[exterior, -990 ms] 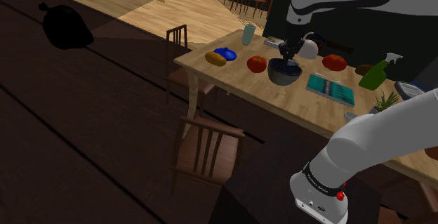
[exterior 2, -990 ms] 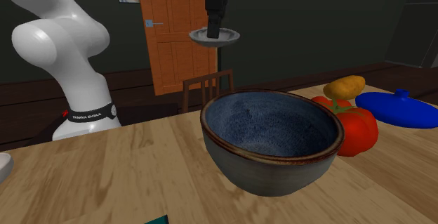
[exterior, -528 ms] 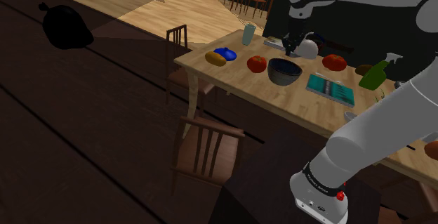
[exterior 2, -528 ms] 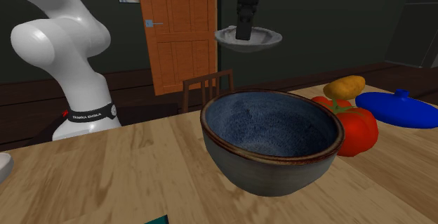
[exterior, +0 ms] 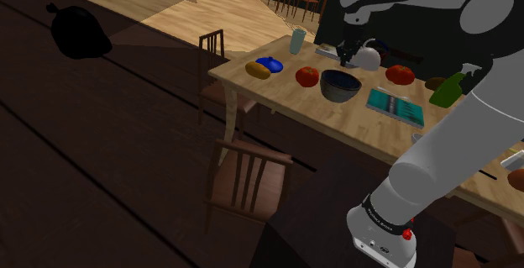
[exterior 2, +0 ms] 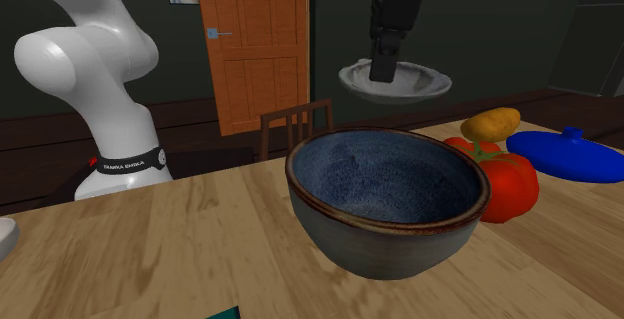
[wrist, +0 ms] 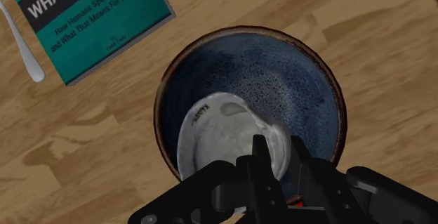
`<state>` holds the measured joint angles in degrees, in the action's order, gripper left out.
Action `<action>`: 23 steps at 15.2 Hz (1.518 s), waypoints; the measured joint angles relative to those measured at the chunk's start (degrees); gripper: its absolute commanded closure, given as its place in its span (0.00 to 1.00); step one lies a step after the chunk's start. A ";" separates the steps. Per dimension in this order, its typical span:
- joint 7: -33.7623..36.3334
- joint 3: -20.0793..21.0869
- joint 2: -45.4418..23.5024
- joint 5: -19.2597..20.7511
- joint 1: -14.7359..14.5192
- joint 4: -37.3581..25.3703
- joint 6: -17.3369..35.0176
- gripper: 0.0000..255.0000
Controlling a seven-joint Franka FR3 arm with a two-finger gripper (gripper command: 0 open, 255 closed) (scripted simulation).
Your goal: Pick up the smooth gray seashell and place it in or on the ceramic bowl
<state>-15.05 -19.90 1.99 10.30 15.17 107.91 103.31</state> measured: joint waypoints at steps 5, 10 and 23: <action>0.32 -0.17 -0.70 -0.04 0.14 3.15 3.81 1.00; 0.72 -0.28 -1.52 -0.08 0.24 6.20 7.61 1.00; 0.76 -0.34 -1.82 -0.13 0.29 6.90 8.64 0.00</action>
<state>-14.29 -20.23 0.17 10.17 15.46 114.82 111.95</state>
